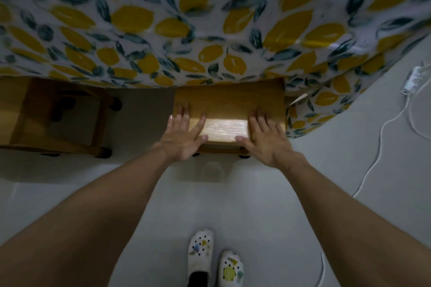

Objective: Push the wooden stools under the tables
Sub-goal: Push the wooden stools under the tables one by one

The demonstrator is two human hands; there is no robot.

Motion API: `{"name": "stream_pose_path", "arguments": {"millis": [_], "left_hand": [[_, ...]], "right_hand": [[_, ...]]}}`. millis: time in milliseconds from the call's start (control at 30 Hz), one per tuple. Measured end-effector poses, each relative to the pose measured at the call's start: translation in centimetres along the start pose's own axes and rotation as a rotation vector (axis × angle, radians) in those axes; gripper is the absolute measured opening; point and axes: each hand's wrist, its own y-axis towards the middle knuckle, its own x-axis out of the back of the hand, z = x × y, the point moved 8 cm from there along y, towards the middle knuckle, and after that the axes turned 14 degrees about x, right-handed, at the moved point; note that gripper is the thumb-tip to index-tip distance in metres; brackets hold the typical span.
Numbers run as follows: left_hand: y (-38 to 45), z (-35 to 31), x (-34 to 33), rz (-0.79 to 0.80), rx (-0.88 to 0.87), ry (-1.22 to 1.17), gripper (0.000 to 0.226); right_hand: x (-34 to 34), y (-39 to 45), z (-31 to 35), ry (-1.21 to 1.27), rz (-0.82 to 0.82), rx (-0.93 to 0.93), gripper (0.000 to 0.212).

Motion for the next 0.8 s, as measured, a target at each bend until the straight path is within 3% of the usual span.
{"name": "stream_pose_path", "arguments": {"millis": [67,167,500,800], "left_hand": [[-2.1,-0.9,2.6,-0.021,0.025,-0.102,0.066],[-7.0,-2.1,7.3,-0.113,0.015,-0.298,0.069],[-23.4,-2.8,27.4,-0.386,-0.066,-0.395,0.062],[-26.5,-7.8,36.0,-0.475,-0.069,-0.512,0.066]], "right_hand": [[2.5,-1.9,1.6,0.101,-0.015,-0.044,0.088],[8.1,-6.2,4.4,0.217,-0.204,-0.121,0.090],[31.4,-16.4,11.6,0.243,-0.490,-0.062,0.084],[41.4,-20.1,6.9,0.212,-0.544,-0.012,0.093]]}}
